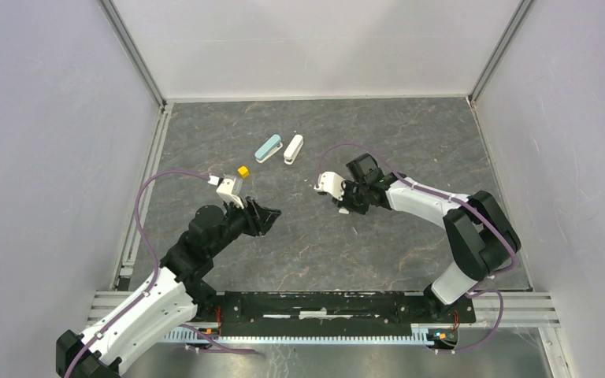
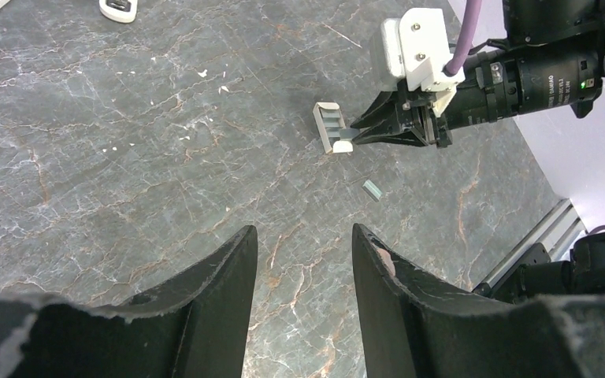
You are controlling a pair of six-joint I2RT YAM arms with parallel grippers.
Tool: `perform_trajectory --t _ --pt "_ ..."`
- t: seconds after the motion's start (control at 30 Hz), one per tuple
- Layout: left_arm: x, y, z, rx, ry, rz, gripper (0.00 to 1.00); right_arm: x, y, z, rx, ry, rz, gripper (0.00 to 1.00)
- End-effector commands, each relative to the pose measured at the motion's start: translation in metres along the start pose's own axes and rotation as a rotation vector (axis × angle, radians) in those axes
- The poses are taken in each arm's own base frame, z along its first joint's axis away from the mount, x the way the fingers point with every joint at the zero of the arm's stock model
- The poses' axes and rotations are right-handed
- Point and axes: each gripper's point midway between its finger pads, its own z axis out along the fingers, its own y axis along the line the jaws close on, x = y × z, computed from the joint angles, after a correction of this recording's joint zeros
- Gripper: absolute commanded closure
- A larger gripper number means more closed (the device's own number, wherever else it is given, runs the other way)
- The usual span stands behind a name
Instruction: Unload the staples from the stapler
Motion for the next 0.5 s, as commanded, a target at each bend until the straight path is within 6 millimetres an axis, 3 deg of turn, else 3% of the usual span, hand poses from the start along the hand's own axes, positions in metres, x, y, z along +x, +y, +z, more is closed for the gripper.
perform_trajectory --t 0.0,0.47 --pt "-0.0077 -0.0009 0.0009 0.006 -0.039 -0.004 0.45 -0.0175 -0.016 -0.0047 0.046 -0.025 -0.023 0.87" --pt "-0.0057 -0.0023 0.0028 0.02 -0.041 -0.02 0.45 -0.0111 -0.0198 -0.0003 0.058 0.012 -0.023 0.87"
